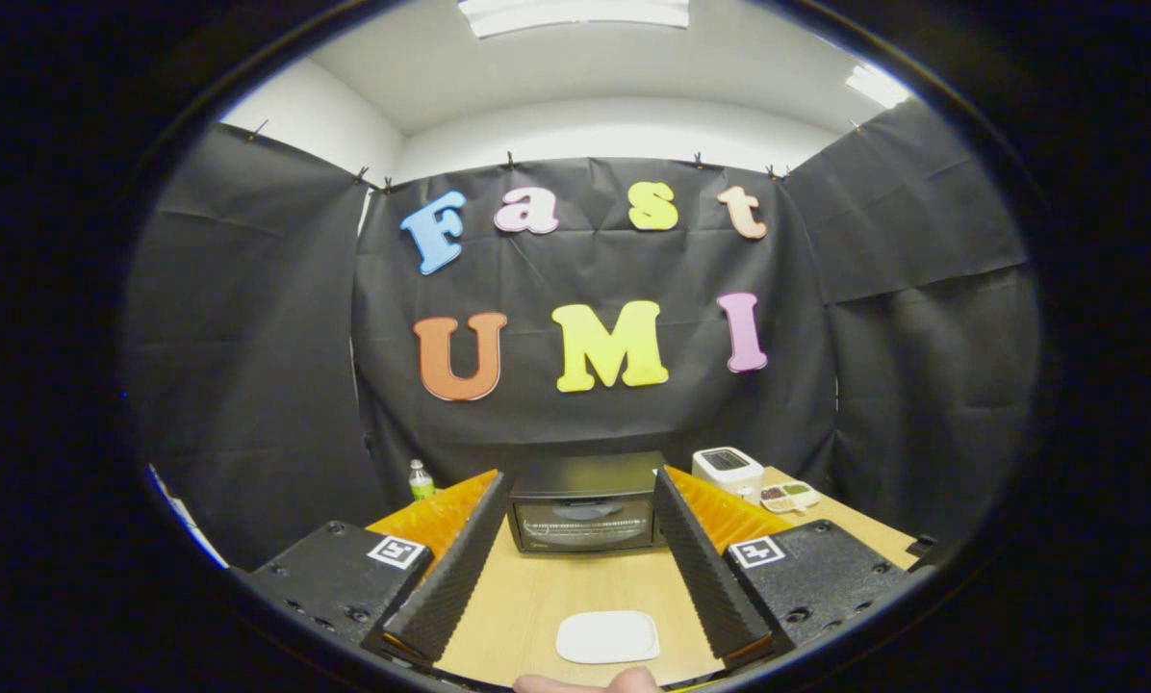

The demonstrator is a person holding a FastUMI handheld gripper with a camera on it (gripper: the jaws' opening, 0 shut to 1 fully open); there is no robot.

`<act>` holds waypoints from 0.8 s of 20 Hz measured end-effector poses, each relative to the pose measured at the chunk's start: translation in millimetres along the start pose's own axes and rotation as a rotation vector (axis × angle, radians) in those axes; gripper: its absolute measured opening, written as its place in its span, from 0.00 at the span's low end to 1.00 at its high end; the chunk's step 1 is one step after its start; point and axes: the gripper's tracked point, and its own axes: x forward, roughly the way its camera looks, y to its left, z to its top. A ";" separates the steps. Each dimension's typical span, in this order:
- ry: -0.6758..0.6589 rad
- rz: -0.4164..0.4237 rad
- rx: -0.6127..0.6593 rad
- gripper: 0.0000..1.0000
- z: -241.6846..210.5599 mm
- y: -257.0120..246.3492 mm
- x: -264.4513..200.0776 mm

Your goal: Open the toaster oven, put the food inside, and close the toaster oven door.

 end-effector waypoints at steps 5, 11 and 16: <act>-0.012 -0.026 -0.044 0.99 -7.7 5.2 -10.9; -0.034 -0.045 -0.064 0.99 -10.7 14.9 -14.3; -0.020 -0.048 -0.042 0.99 -12.8 12.2 -14.0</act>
